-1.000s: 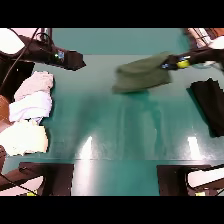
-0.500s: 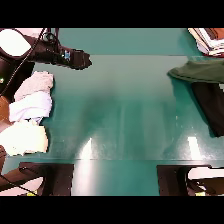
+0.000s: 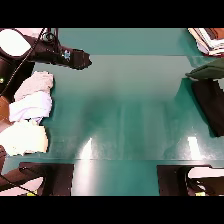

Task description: Fold the shirts.

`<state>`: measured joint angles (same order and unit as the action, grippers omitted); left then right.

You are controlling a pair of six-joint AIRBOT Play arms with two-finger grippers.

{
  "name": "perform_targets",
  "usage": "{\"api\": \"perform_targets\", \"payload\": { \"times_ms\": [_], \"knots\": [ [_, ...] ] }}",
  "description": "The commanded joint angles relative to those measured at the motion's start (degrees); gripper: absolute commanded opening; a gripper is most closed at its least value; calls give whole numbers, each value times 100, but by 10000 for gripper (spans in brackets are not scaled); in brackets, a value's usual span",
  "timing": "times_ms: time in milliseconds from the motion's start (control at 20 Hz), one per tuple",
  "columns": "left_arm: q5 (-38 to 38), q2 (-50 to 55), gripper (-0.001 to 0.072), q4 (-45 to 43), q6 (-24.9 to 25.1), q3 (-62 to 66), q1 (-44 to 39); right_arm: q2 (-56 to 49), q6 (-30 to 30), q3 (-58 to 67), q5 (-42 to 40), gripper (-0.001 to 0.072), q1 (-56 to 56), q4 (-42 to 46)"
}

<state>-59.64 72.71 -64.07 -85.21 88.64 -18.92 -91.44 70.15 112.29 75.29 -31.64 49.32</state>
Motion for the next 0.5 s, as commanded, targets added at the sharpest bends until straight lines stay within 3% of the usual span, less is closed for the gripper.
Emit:
{"api": "perform_targets", "payload": {
  "times_ms": [0,200,450],
  "knots": [
    [-9,4,27,-4,15,-2,-2,46,-9,396,680,15,-173,33],
    [-90,4,27,-28,20,-2,-2,592,-13,-466,813,15,-581,114],
    [-101,4,26,-31,170,-2,-2,1318,20,-1899,1099,16,-1102,1574]
  ]
}}
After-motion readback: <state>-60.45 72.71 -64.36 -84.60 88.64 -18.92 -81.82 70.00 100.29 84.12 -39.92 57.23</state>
